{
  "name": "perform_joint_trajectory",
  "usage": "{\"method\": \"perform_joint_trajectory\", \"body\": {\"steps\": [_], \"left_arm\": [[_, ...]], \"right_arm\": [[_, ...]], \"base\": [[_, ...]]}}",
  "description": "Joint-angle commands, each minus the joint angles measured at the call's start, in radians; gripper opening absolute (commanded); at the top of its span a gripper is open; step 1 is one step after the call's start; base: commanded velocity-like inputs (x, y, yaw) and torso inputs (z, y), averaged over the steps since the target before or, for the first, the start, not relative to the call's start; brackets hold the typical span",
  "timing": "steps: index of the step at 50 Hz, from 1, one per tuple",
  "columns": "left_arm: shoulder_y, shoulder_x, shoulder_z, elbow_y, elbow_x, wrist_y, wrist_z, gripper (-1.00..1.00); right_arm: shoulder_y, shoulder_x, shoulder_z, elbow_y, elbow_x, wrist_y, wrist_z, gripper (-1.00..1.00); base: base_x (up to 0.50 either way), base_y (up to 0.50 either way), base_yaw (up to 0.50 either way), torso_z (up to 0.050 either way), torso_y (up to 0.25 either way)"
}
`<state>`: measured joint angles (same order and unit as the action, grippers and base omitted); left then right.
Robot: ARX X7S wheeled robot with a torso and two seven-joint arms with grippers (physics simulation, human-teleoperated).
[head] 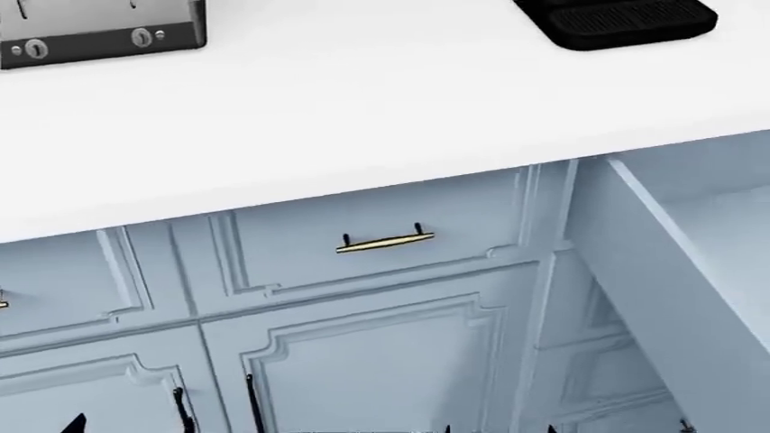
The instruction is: Close the right drawer.
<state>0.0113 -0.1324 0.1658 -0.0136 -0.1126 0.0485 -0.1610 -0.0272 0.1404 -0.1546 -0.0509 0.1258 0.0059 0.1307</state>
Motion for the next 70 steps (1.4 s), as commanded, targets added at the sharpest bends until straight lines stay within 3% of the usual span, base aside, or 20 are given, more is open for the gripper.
{"method": "perform_joint_trajectory", "body": {"steps": [1, 3, 19, 20, 22, 26, 31, 35, 37, 54, 57, 60, 62, 70], "left_arm": [[0.009, -0.016, 0.006, 0.072, -0.013, -0.059, -0.019, 1.00], [0.003, -0.007, 0.009, -0.023, -0.007, 0.027, -0.012, 1.00], [0.000, -0.013, 0.024, -0.032, -0.013, 0.036, -0.022, 1.00], [0.006, -0.024, 0.023, 0.048, -0.020, -0.036, -0.030, 1.00], [0.002, -0.016, 0.026, -0.030, -0.014, 0.036, -0.024, 1.00], [0.002, -0.017, 0.029, -0.035, -0.015, 0.042, -0.027, 1.00], [-0.001, -0.019, 0.032, -0.034, -0.019, 0.040, -0.030, 1.00], [0.008, -0.035, 0.030, 0.072, -0.034, -0.051, -0.043, 1.00], [0.001, -0.027, 0.038, -0.018, -0.023, 0.030, -0.033, 1.00], [0.002, -0.035, 0.046, -0.008, -0.030, 0.026, -0.048, 1.00], [0.010, -0.048, 0.045, 0.077, -0.041, -0.050, -0.059, 1.00], [0.004, -0.037, 0.049, -0.014, -0.032, 0.034, -0.050, 1.00], [0.007, -0.050, 0.047, 0.077, -0.044, -0.051, -0.063, 1.00], [0.009, -0.054, 0.052, 0.086, -0.045, -0.056, -0.070, 1.00]], "right_arm": [[-0.005, 0.008, -0.008, -0.004, 0.011, -0.001, 0.007, 1.00], [-0.004, 0.009, -0.010, -0.004, 0.012, 0.000, 0.008, 1.00], [-0.003, 0.019, -0.015, -0.007, 0.035, 0.009, 0.016, 1.00], [-0.002, 0.019, -0.016, -0.006, 0.033, 0.009, 0.018, 1.00], [-0.001, 0.020, -0.017, -0.007, 0.034, 0.009, 0.020, 1.00], [0.001, 0.022, -0.019, -0.004, 0.034, 0.008, 0.024, 1.00], [0.000, 0.027, -0.021, -0.008, 0.038, 0.009, 0.027, 1.00], [0.000, 0.029, -0.024, -0.009, 0.040, 0.011, 0.030, 1.00], [0.001, 0.029, -0.023, -0.010, 0.046, 0.016, 0.030, 1.00], [-0.004, 0.039, -0.029, -0.017, 0.060, 0.014, 0.038, 1.00], [-0.004, 0.040, -0.031, -0.015, 0.061, 0.013, 0.040, 1.00], [-0.004, 0.041, -0.033, -0.015, 0.063, 0.012, 0.041, 1.00], [-0.004, 0.042, -0.035, -0.015, 0.063, 0.011, 0.042, 1.00], [0.001, 0.044, -0.038, -0.009, 0.068, 0.008, 0.046, 1.00]], "base": [[-0.08, 0.02, -0.50, 0.000, 0.000], [-0.09, 0.02, -0.50, 0.000, 0.000], [-0.08, 0.03, -0.50, 0.000, 0.000], [-0.08, 0.03, -0.50, 0.000, 0.000], [-0.08, 0.03, -0.50, 0.000, 0.000], [-0.08, 0.03, -0.50, 0.000, 0.000], [-0.08, 0.04, -0.50, 0.000, 0.000], [-0.07, 0.04, -0.50, 0.000, 0.000], [-0.07, 0.04, -0.50, 0.000, 0.000], [-0.07, 0.04, -0.50, 0.000, 0.000], [-0.07, 0.05, -0.50, 0.000, 0.000], [-0.07, 0.05, -0.50, 0.000, 0.000], [-0.07, 0.05, -0.50, 0.000, 0.000], [-0.07, 0.05, -0.50, 0.000, 0.000]]}}
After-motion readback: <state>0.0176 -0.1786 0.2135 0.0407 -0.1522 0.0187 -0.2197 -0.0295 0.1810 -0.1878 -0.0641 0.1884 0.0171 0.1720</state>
